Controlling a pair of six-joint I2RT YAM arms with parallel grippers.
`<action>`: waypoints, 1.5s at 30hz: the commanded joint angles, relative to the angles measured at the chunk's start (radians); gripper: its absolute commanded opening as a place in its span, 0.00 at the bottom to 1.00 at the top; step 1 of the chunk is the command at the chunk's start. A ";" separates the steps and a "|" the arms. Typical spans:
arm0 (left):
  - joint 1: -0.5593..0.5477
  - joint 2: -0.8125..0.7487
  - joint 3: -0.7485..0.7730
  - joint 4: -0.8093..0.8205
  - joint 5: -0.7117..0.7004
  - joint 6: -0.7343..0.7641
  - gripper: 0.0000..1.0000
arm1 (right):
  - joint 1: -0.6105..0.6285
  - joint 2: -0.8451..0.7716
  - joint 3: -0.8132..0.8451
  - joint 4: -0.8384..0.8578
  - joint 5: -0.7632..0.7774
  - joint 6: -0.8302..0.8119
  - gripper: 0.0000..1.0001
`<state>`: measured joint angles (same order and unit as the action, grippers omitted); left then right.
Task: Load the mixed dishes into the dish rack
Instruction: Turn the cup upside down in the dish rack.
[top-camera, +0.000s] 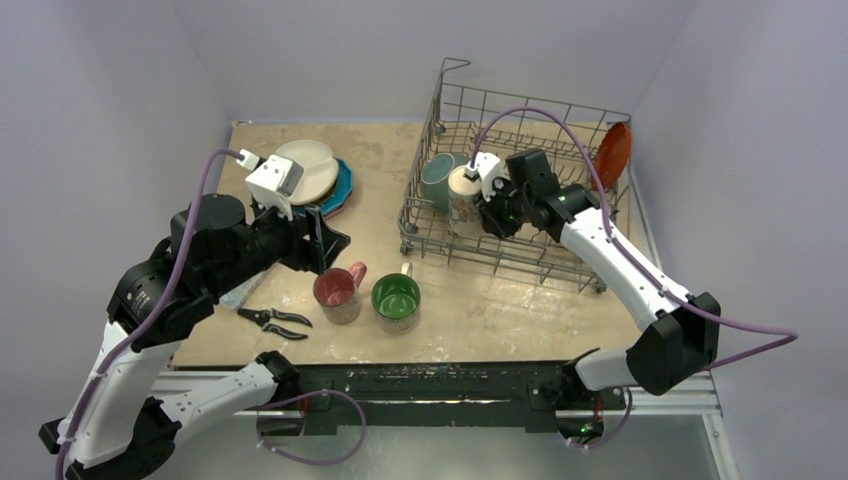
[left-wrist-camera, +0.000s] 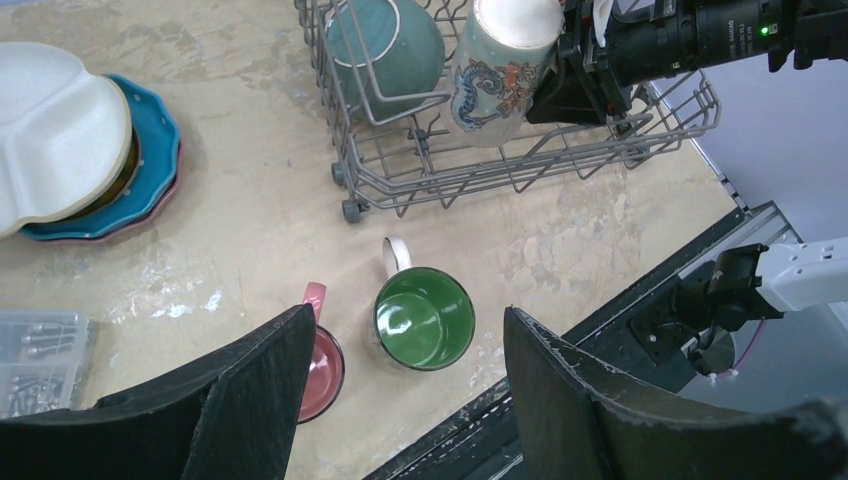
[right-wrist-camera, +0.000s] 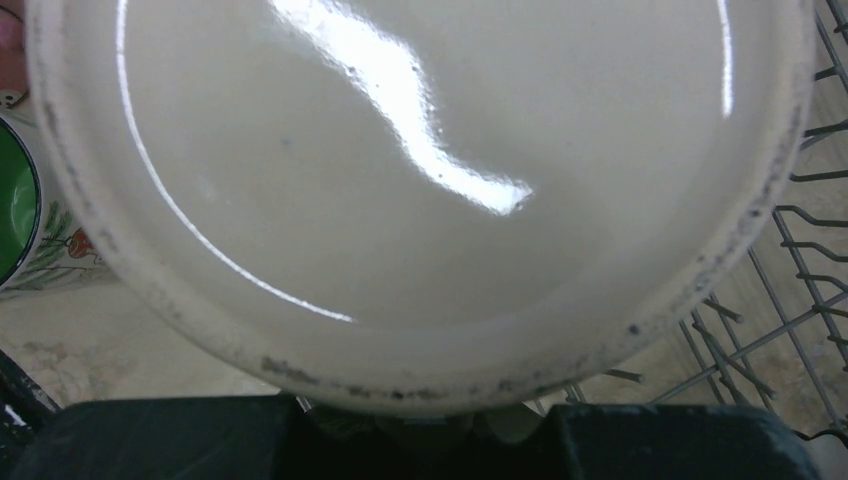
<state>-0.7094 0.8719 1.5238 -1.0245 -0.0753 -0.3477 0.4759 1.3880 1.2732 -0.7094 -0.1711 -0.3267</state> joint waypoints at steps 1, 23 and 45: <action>-0.001 -0.002 -0.005 0.020 -0.003 0.020 0.68 | -0.002 -0.034 -0.001 0.076 -0.058 -0.033 0.00; -0.002 0.003 0.002 -0.004 -0.083 0.044 0.68 | -0.041 0.090 -0.014 0.047 -0.144 -0.183 0.00; -0.001 0.022 0.023 0.005 -0.059 0.044 0.68 | -0.089 0.175 0.065 -0.067 -0.150 -0.380 0.00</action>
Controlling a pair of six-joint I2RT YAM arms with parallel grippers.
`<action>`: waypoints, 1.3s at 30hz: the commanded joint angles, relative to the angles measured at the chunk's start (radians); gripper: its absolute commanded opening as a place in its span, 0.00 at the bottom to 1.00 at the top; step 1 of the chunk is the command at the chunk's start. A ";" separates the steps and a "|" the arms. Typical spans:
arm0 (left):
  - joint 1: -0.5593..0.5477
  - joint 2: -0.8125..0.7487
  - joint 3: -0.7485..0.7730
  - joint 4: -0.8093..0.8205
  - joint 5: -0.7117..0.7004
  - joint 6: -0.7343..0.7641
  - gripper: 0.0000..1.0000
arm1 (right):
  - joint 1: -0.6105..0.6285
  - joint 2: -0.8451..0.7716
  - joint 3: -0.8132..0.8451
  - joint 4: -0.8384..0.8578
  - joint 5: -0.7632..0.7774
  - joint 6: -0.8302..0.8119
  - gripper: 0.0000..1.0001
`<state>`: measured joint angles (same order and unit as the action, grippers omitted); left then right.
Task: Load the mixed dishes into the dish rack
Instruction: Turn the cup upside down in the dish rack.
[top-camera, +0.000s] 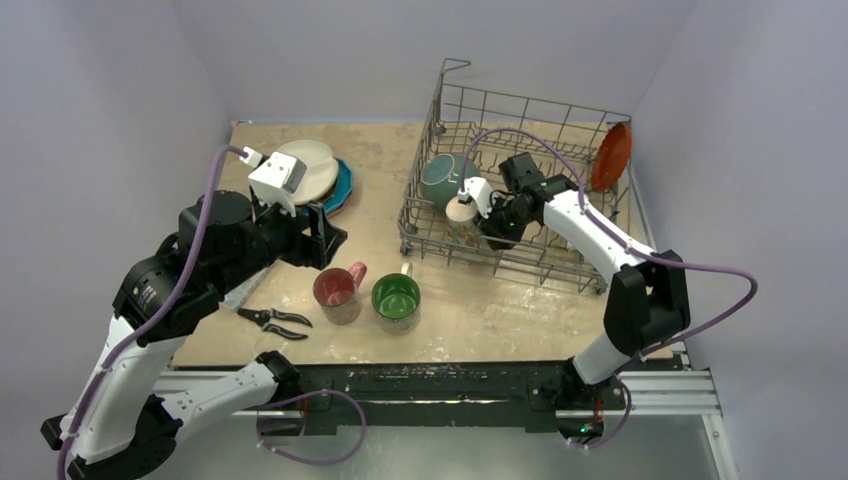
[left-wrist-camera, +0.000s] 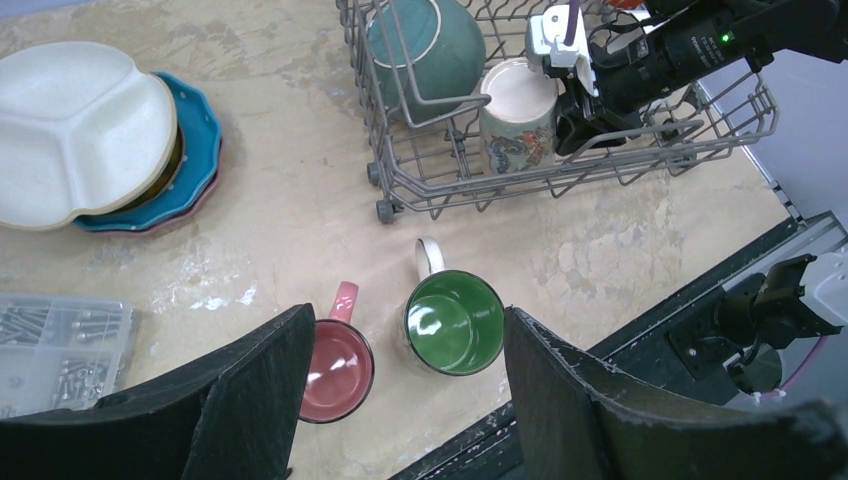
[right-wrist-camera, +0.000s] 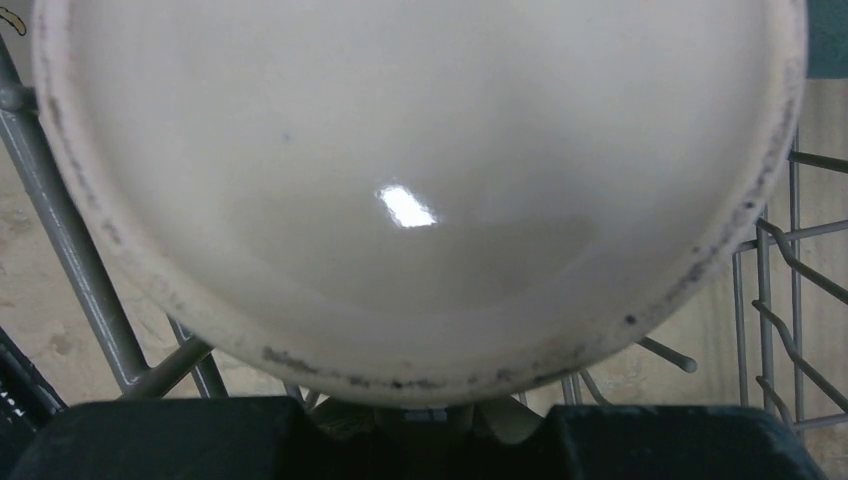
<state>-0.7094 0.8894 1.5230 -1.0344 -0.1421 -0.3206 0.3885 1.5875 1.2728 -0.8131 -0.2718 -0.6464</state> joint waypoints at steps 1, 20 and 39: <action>-0.001 0.004 0.025 0.014 0.009 0.017 0.68 | -0.001 -0.015 0.074 0.037 -0.066 -0.061 0.00; -0.001 0.001 0.018 0.025 0.015 0.033 0.68 | -0.001 0.041 0.012 0.127 -0.087 0.008 0.13; -0.002 -0.007 0.009 0.023 0.020 0.010 0.67 | -0.001 -0.042 -0.028 0.102 -0.119 0.049 0.75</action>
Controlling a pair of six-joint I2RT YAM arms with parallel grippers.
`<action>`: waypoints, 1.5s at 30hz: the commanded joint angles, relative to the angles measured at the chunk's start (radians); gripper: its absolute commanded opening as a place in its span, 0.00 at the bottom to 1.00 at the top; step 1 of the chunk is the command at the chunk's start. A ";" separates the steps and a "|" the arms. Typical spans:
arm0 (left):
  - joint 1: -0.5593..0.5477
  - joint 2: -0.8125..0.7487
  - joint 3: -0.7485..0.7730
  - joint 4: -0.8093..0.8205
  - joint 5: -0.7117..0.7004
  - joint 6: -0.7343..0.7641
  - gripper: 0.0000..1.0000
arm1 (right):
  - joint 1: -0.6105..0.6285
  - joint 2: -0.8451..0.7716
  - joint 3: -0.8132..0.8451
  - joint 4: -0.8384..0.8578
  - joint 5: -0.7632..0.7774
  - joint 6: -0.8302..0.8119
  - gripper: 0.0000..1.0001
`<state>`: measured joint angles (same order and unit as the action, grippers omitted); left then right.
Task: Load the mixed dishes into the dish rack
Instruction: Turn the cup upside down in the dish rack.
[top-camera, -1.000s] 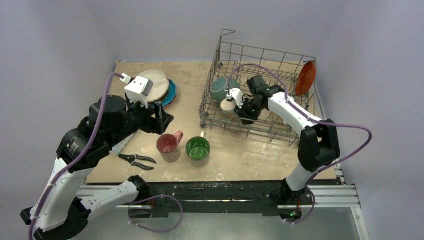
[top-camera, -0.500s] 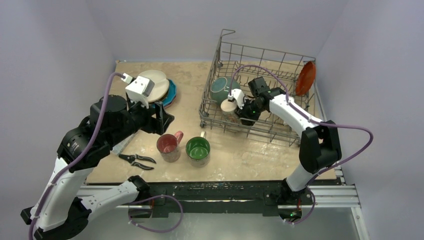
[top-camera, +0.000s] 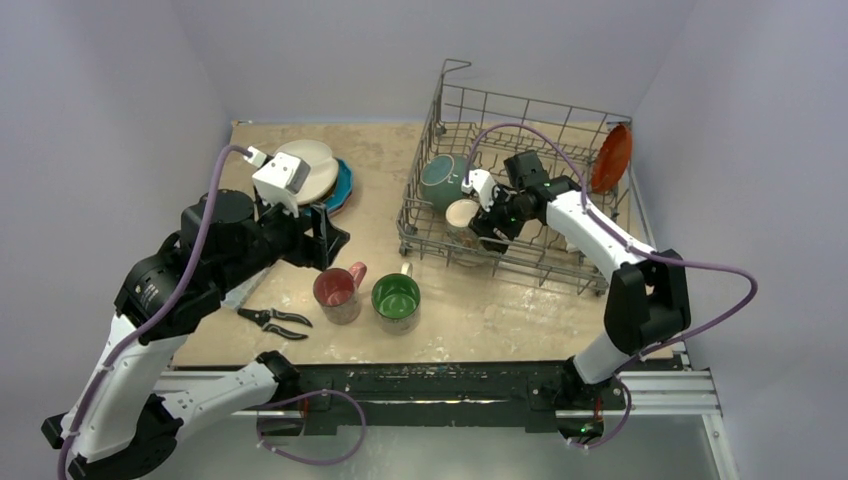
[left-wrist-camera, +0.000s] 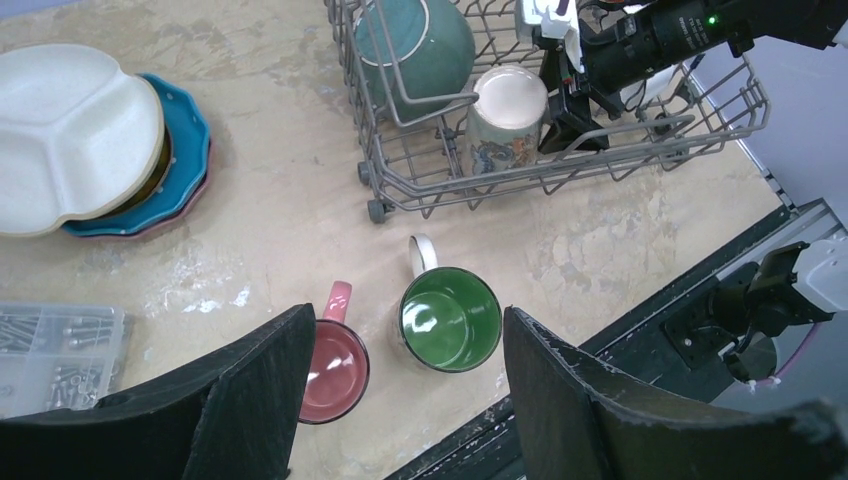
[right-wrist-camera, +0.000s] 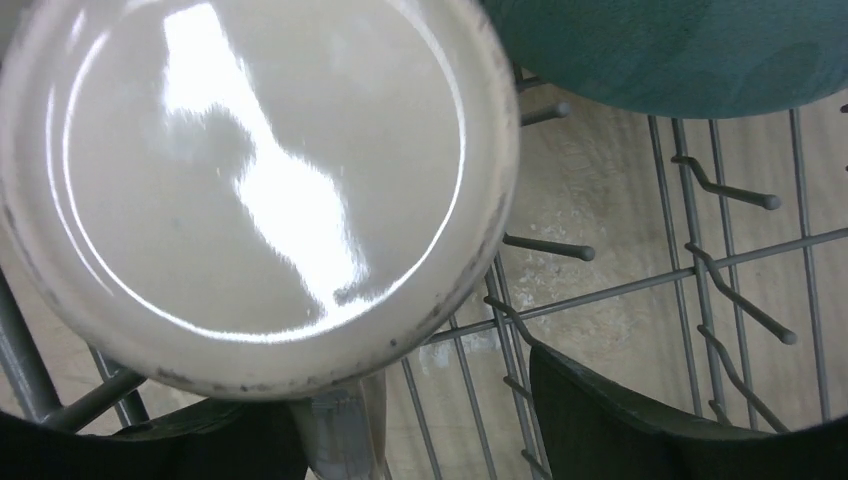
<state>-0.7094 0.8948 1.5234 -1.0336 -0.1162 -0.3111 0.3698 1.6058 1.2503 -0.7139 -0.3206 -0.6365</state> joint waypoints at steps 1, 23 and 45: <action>-0.001 -0.014 0.009 0.023 -0.004 0.000 0.67 | 0.017 -0.065 -0.008 0.003 -0.073 0.044 0.78; -0.001 -0.019 -0.007 0.035 -0.007 0.002 0.67 | 0.017 -0.287 -0.052 -0.043 0.080 0.155 0.78; -0.001 -0.012 -0.005 0.009 -0.040 0.043 0.67 | 0.023 -0.091 -0.028 -0.150 0.070 0.143 0.30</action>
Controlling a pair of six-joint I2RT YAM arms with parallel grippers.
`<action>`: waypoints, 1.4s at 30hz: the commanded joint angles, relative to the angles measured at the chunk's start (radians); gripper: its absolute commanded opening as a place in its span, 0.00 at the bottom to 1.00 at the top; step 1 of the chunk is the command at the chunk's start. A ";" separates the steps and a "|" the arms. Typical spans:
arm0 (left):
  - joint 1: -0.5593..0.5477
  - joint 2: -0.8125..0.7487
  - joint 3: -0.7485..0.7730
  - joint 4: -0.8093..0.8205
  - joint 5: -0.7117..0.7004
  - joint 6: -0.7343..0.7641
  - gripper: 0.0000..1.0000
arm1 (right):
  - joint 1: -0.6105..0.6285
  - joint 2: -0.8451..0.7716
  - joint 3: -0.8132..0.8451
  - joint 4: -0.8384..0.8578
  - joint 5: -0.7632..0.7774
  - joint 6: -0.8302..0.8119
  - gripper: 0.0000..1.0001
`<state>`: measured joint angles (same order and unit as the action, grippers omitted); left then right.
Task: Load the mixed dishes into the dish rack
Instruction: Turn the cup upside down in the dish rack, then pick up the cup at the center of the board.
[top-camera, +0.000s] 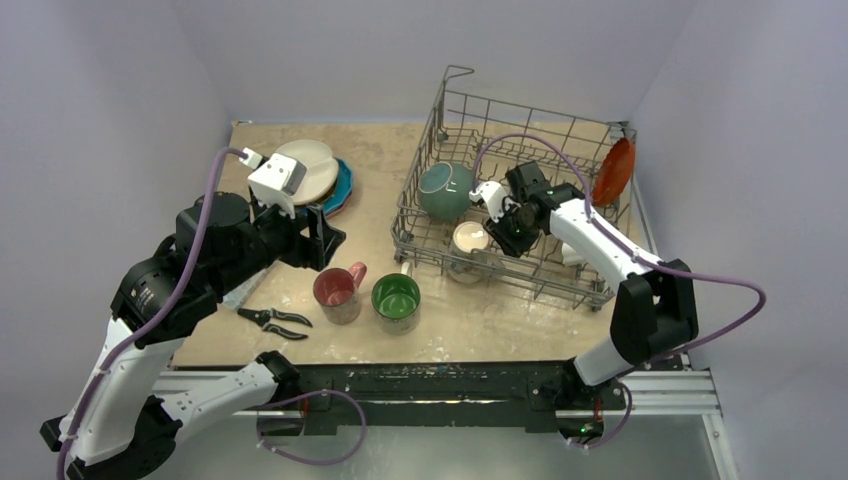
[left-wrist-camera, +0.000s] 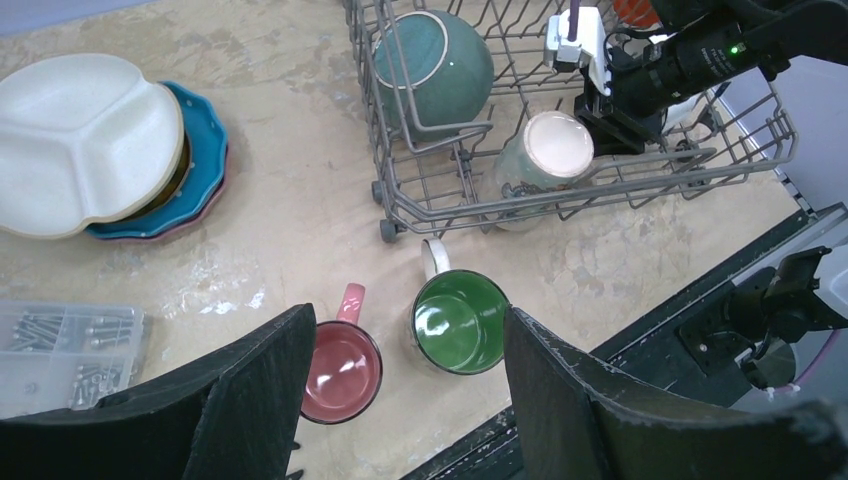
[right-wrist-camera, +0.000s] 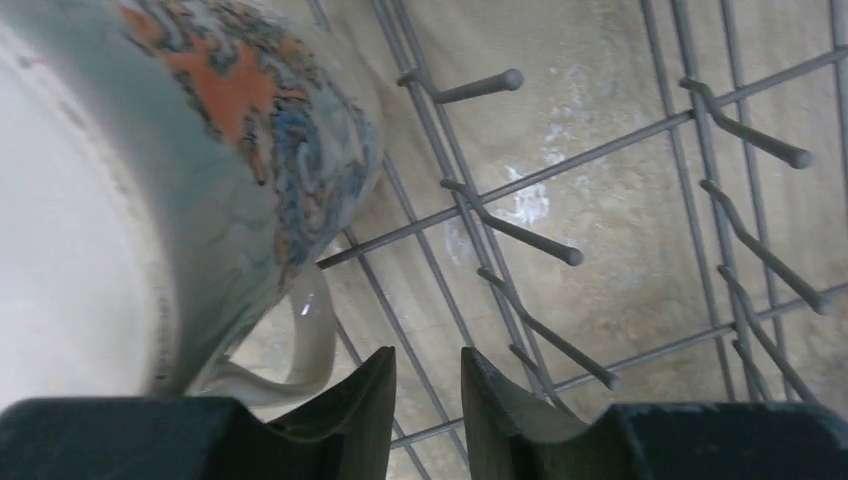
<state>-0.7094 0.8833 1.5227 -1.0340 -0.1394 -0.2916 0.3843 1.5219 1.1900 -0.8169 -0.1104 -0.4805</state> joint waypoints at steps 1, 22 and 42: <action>-0.002 0.000 -0.004 0.009 -0.017 0.023 0.67 | 0.014 -0.010 0.022 -0.056 -0.179 -0.019 0.29; -0.001 0.001 0.007 -0.013 -0.016 0.001 0.67 | 0.034 -0.188 -0.090 0.192 -0.123 0.230 0.44; -0.001 0.031 -0.021 -0.094 -0.025 -0.142 0.69 | 0.019 -0.354 -0.027 0.203 0.506 0.651 0.86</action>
<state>-0.7094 0.8761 1.5070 -1.0771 -0.1356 -0.3603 0.4065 1.1801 1.0821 -0.6178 0.2310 0.0429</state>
